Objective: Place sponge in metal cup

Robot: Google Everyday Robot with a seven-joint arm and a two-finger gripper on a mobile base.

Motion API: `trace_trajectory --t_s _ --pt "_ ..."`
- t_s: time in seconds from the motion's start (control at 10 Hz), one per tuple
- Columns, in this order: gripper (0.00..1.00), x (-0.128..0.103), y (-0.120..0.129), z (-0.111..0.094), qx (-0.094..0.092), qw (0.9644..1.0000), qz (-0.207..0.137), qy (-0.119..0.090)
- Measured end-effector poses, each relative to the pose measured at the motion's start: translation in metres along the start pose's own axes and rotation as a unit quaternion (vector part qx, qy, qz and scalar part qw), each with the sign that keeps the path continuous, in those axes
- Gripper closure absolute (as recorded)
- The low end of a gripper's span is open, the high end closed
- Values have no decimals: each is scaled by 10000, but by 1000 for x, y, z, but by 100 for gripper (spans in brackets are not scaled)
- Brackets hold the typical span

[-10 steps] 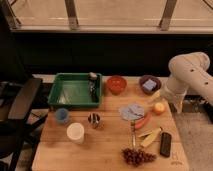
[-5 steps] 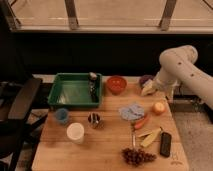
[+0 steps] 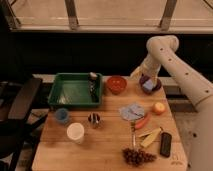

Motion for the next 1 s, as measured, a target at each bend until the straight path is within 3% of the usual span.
trace_trajectory --t_s 0.3,0.5,0.7,1.0 --pt "20 4 -2 2 -22 10000 21 -4" --pt "20 9 16 -3 -153 9989 270 357" --pt "20 26 25 8 -234 9960 494 707" --pt "20 44 36 30 -278 9933 717 865"
